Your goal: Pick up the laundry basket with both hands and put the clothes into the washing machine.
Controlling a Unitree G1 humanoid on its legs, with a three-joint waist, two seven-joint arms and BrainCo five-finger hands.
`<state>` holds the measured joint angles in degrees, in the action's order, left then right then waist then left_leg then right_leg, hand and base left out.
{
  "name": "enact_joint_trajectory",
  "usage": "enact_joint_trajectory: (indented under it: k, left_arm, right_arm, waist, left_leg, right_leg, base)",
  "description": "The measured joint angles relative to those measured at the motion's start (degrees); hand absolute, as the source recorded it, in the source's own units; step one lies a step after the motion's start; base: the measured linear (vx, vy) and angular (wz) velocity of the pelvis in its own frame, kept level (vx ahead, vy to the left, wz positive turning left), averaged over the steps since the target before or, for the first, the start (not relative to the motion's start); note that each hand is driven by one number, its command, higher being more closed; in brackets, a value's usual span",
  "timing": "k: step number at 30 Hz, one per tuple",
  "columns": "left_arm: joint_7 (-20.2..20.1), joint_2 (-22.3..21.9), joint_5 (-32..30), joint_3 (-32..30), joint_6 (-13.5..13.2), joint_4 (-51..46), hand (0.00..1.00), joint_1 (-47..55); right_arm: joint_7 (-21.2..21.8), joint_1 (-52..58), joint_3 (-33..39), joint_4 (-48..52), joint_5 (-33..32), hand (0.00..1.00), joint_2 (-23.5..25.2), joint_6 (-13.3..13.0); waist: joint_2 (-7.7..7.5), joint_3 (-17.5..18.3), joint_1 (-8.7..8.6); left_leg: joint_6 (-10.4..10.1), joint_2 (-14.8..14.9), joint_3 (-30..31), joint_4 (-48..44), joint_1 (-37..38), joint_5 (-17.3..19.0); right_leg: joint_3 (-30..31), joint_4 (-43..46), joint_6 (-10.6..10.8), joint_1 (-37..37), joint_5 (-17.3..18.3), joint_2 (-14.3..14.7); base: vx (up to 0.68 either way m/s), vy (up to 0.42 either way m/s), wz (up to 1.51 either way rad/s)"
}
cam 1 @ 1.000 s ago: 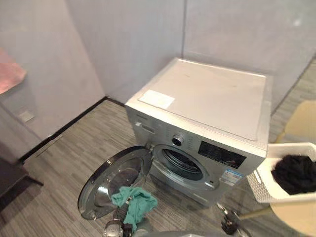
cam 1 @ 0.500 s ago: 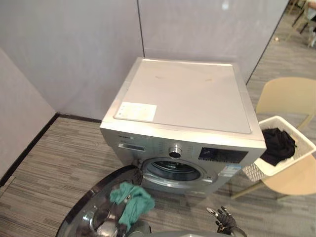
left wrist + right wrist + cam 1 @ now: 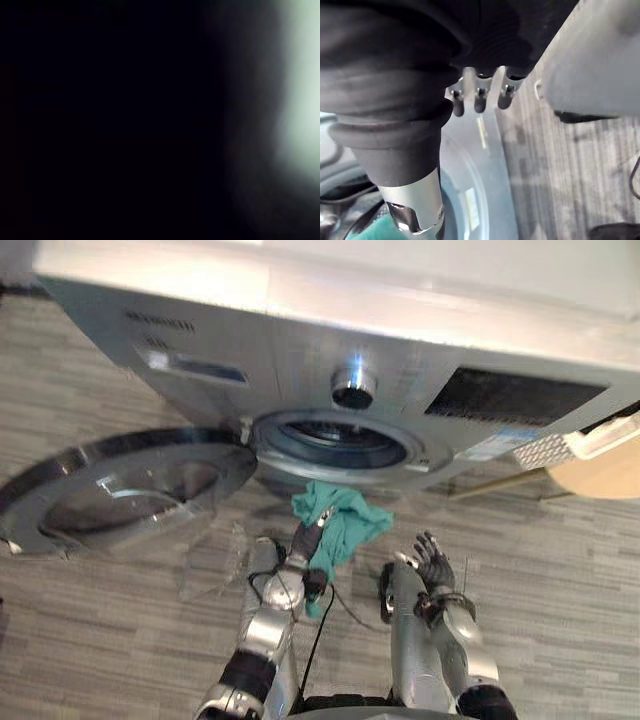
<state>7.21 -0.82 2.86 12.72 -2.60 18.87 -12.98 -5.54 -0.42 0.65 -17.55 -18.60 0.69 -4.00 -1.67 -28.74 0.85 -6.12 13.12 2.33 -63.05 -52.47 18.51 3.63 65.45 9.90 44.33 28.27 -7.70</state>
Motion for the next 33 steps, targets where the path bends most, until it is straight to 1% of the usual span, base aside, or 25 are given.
enact_joint_trajectory:
  k: [2,5,6,7,8,9,10,11,13,15,17,18,19,20,21,22,23,24,25,26,27,28,29,30,33]
  left_arm:
    - [2.4,0.8,2.0,-5.0,0.0,2.4,1.0,-6.2]
    - [5.2,3.1,5.7,-10.9,0.2,3.5,1.0,-11.7]
    - [6.2,4.9,7.8,-13.6,0.3,4.4,1.0,-14.5]
    - [7.3,7.2,10.0,-16.1,0.3,5.1,1.0,-17.3]
    - [7.9,8.2,10.9,-17.4,0.3,5.5,1.0,-18.7]
    - [8.5,10.7,13.5,-19.4,0.3,6.5,1.0,-21.7]
    - [8.9,13.7,15.1,-20.3,0.6,6.7,1.0,-23.7]
    - [9.1,14.4,15.5,-19.6,0.6,6.6,1.0,-23.7]
    - [9.5,14.1,17.4,-19.6,0.4,6.4,1.0,-24.6]
    - [10.1,14.5,20.2,-19.6,0.3,5.9,1.0,-25.0]
    - [11.6,16.3,25.3,-18.8,0.3,5.9,1.0,-27.0]
    - [12.1,17.0,27.1,-18.3,0.3,6.0,1.0,-28.0]
    - [12.5,18.5,29.2,-16.5,0.4,6.0,1.0,-31.0]
    - [12.5,21.1,29.2,-14.4,0.4,6.0,1.0,-36.3]
    - [12.3,22.6,29.2,-13.5,0.4,6.0,1.0,-39.7]
    - [11.7,25.7,29.2,-12.3,-0.2,6.0,1.0,-47.1]
    - [11.4,27.0,29.2,-12.0,-0.7,6.0,1.0,-50.6]
    - [11.1,28.4,29.3,-11.0,-2.4,5.9,1.0,-57.4]
    - [8.7,29.5,29.7,-10.5,-4.4,7.0,1.0,-60.6]
    - [8.7,30.4,30.4,-10.0,-4.4,7.2,1.0,-60.0]
    - [9.3,30.5,31.7,-8.3,-4.2,7.9,1.0,-60.0]
    - [9.5,30.3,33.4,-7.4,-4.1,7.9,1.0,-60.7]
    - [9.5,30.5,35.1,-4.6,-4.1,8.4,1.0,-63.3]
    - [9.4,31.7,35.4,-3.3,-3.9,9.0,1.0,-63.5]
    - [9.9,33.2,37.1,-1.9,-3.9,9.0,1.0,-64.1]
  right_arm:
    - [-1.2,-0.3,-0.1,4.0,-1.5,0.0,0.8,-0.3]
    - [-2.2,-0.1,0.0,7.3,-2.3,0.0,1.2,-1.3]
    - [-2.3,0.0,0.1,8.1,-2.4,0.0,1.1,-1.8]
    - [-2.5,0.1,0.0,8.9,-3.3,0.0,1.2,-2.0]
    - [-2.7,0.3,0.0,9.6,-3.6,0.0,1.2,-2.1]
    - [-3.0,0.5,0.0,10.4,-3.9,0.0,1.2,-2.3]
    - [-3.0,0.6,-0.1,10.8,-4.1,0.0,1.2,-2.4]
    - [-3.0,0.8,0.0,11.0,-4.1,0.0,1.2,-2.4]
    - [-2.6,2.3,0.2,11.5,-4.6,0.0,1.1,-2.5]
    - [-1.7,3.8,0.2,12.3,-4.6,0.0,1.2,-2.8]
    - [-1.5,5.5,1.0,12.7,-5.8,0.0,1.1,-3.9]
    - [-1.5,5.6,1.6,12.7,-6.2,0.0,1.1,-4.1]
    - [-1.5,5.8,2.6,12.6,-6.2,0.0,1.0,-4.3]
    - [-1.5,6.1,3.3,12.5,-6.5,0.0,1.0,-4.3]
    - [-1.5,6.3,3.5,12.4,-6.7,0.0,1.0,-4.3]
    - [-1.2,6.5,3.8,12.2,-7.1,0.0,1.0,-4.3]
    - [-0.9,6.6,3.8,12.2,-7.9,0.0,1.1,-4.2]
    - [-0.4,7.2,3.8,12.4,-8.6,0.0,1.2,-4.3]
    - [-0.3,8.1,3.9,12.4,-9.1,0.0,1.2,-4.3]
    - [-0.3,8.6,3.9,12.4,-9.2,0.0,1.3,-4.3]
    - [-0.3,9.3,3.8,12.1,-9.8,0.0,1.2,-4.2]
    - [-0.2,9.1,3.6,12.3,-10.4,0.0,1.5,-4.0]
    - [0.4,9.0,3.6,13.0,-10.7,0.0,1.6,-4.3]
    - [0.6,9.0,3.4,13.6,-10.7,0.0,1.7,-4.3]
    - [0.7,9.1,3.7,14.2,-11.2,0.0,1.7,-4.4]
  waist:
    - [-0.52,-1.3,0.01]
    - [-1.42,-1.9,-0.31]
    - [-1.74,-2.2,-0.51]
    - [-2.05,-2.5,-0.65]
    - [-2.06,-2.5,-0.68]
    - [-2.16,-2.5,-0.94]
    - [-2.48,-2.7,-1.59]
    - [-2.5,-2.7,-1.66]
    - [-2.51,-2.7,-1.46]
    - [-2.54,-2.7,-1.42]
    - [-2.64,-2.7,-1.27]
    - [-2.66,-2.7,-1.24]
    - [-2.68,-2.7,-1.38]
    - [-3.04,-2.7,-1.77]
    - [-3.12,-2.8,-2.16]
    - [-3.13,-2.8,-3.52]
    - [-3.13,-2.8,-3.94]
    - [-3.13,-2.8,-5.53]
    - [-3.13,-2.8,-6.56]
    - [-3.13,-2.8,-6.59]
    - [-3.33,-2.9,-6.03]
    - [-3.62,-3.0,-5.83]
    - [-3.73,-3.0,-5.88]
    - [-3.72,-3.0,-6.07]
    - [-3.77,-2.9,-6.36]
  left_leg:
    - [-0.1,1.1,0.1,-2.4,-4.1,0.1]
    - [-0.3,2.2,-0.1,-4.2,-8.4,0.3]
    - [-0.3,2.9,-0.1,-5.0,-10.2,0.4]
    - [-0.1,3.2,-0.1,-5.6,-12.1,0.4]
    - [-0.1,3.7,-0.1,-5.9,-13.1,0.4]
    - [0.0,4.1,-0.1,-6.4,-14.9,0.4]
    - [0.1,4.5,-0.3,-7.0,-16.2,0.5]
    - [0.2,4.9,-0.4,-7.3,-16.8,0.6]
    - [0.3,5.7,-0.7,-7.5,-18.0,0.6]
    - [0.3,6.7,-0.9,-7.5,-18.6,0.6]
    - [0.0,8.5,-1.7,-7.4,-19.8,0.9]
    - [0.0,9.0,-2.1,-7.4,-20.1,0.8]
    - [-0.1,10.2,-3.2,-7.4,-20.8,0.8]
    - [-0.1,11.1,-4.2,-7.6,-21.5,0.8]
    - [-0.1,11.2,-4.5,-7.6,-21.7,0.8]
    - [-0.1,11.7,-4.6,-7.6,-22.2,0.8]
    - [0.0,11.9,-4.6,-7.6,-22.3,0.8]
    - [0.1,12.0,-4.9,-7.6,-22.3,0.8]
    - [0.5,12.1,-5.6,-7.9,-22.1,1.0]
    - [0.6,12.1,-5.9,-8.1,-22.1,1.1]
    - [1.3,12.7,-6.3,-8.7,-22.0,1.1]
    - [1.6,13.0,-6.4,-9.4,-22.1,1.3]
    - [2.1,13.0,-6.5,-10.3,-22.1,1.6]
    - [2.1,13.0,-6.6,-10.6,-22.1,1.6]
    - [3.0,13.8,-7.6,-11.7,-22.0,2.6]
  right_leg:
    - [1.0,2.2,0.0,4.5,-0.1,1.3]
    - [1.6,3.8,0.0,9.4,-0.4,2.1]
    - [1.9,4.2,-0.5,11.4,-0.9,2.8]
    - [2.1,4.6,-0.4,13.4,-1.1,3.4]
    - [2.2,4.8,-0.4,14.4,-1.2,3.7]
    - [2.4,5.0,-0.2,16.2,-1.5,4.0]
    - [2.7,5.2,-0.2,17.6,-1.7,4.5]
    - [2.8,5.2,-0.2,18.1,-1.9,4.8]
    - [2.9,4.9,-0.3,19.4,-2.4,5.3]
    - [3.1,4.5,-0.5,20.3,-3.3,6.1]
    - [4.3,3.7,-0.4,22.5,-4.6,8.0]
    - [4.6,3.5,-1.0,23.2,-5.0,8.4]
    - [5.0,3.2,-1.4,24.7,-5.3,8.6]
    - [5.3,2.8,-2.5,26.2,-6.0,8.6]
    - [5.4,2.4,-2.4,26.7,-6.3,8.6]
    - [5.5,1.1,-2.2,27.2,-7.6,8.6]
    - [5.5,0.3,-1.8,27.2,-8.3,8.7]
    - [5.4,-0.9,-1.5,27.0,-9.8,8.7]
    - [5.8,-1.2,-1.1,27.0,-11.0,8.6]
    - [6.2,-1.1,-0.6,27.2,-11.5,8.6]
    - [6.4,-0.7,0.2,27.5,-11.9,8.7]
    - [6.3,0.0,0.4,27.6,-11.8,8.8]
    - [6.4,0.7,0.7,27.6,-11.5,8.6]
    - [6.5,0.8,0.8,27.6,-11.5,8.6]
    - [7.0,1.4,1.2,27.7,-11.2,8.6]
  base:
    - [-0.08,-0.033,-0.29]
    - [-0.05,-0.019,-0.32]
    - [-0.03,-0.025,-0.33]
    - [-0.03,-0.036,-0.32]
    - [-0.01,-0.035,-0.3]
    - [0.01,-0.028,-0.26]
    - [0.02,-0.016,-0.28]
    - [0.02,-0.006,-0.24]
    - [0.01,-0.011,-0.22]
    - [-0.05,-0.028,-0.29]
    - [-0.11,-0.036,-0.45]
    - [-0.17,-0.042,-0.52]
    - [-0.14,-0.015,-0.56]
    - [-0.17,-0.006,-0.57]
    - [-0.12,0.04,-0.57]
    - [-0.08,0.062,-0.47]
    - [-0.07,0.103,-0.49]
    - [-0.03,0.101,-0.33]
    - [-0.01,0.085,-0.22]
    - [0.03,0.049,-0.15]
    - [0.06,0.03,-0.12]
    - [0.09,0.034,-0.09]
    - [0.07,0.028,-0.04]
    - [0.05,0.03,-0.05]
    - [0.01,0.03,-0.08]
